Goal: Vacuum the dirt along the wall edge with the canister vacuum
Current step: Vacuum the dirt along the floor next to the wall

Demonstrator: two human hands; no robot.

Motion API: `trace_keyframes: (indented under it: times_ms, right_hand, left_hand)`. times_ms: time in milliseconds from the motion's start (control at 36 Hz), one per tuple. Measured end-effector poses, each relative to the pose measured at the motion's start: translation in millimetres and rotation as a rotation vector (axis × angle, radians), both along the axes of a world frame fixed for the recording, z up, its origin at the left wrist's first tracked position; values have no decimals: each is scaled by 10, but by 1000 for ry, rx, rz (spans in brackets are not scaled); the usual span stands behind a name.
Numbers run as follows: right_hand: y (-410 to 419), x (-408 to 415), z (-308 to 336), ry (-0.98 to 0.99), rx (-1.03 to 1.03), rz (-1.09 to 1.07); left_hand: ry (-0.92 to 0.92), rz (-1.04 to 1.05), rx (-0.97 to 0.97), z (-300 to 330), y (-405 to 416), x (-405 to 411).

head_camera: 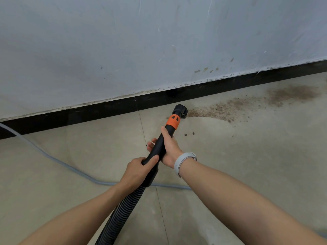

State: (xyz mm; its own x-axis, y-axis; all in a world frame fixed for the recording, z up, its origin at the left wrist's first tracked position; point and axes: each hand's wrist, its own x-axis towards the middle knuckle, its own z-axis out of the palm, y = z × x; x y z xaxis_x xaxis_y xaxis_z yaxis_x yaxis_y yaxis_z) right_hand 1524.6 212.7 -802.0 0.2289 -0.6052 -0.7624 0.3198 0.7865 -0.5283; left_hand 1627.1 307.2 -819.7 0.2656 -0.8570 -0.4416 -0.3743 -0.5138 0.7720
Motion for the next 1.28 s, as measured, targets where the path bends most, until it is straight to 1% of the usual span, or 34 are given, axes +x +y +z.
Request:
trace_keyframes:
  times_ms: [56, 167, 278, 389, 611, 861, 1083, 1278]
  right_hand:
    - [9, 23, -15, -2, -9, -18]
    - [-25, 77, -54, 122, -54, -23]
    - [-23, 110, -115, 212, -119, -35]
    - [-32, 108, -128, 264, -155, -53]
    - [-154, -56, -82, 329, -150, -70]
    - [-261, -475, -81, 355, -143, -133]
    - [-361, -715, -102, 362, -113, -204]
    - [-366, -744, -97, 286, -112, -214]
  left_hand:
    - [11, 9, 11, 2, -6, 13]
    - [28, -12, 44, -34, -2, 8]
    - [72, -33, 39, -71, 8, -36]
    - [67, -28, 22, -91, -15, -81]
    - [86, -49, -5, -116, -162, -240]
    - [95, -113, -1, -160, -337, -603]
    - [47, -164, -8, -103, -419, -829]
    - [-30, -136, -95, -32, -325, -810]
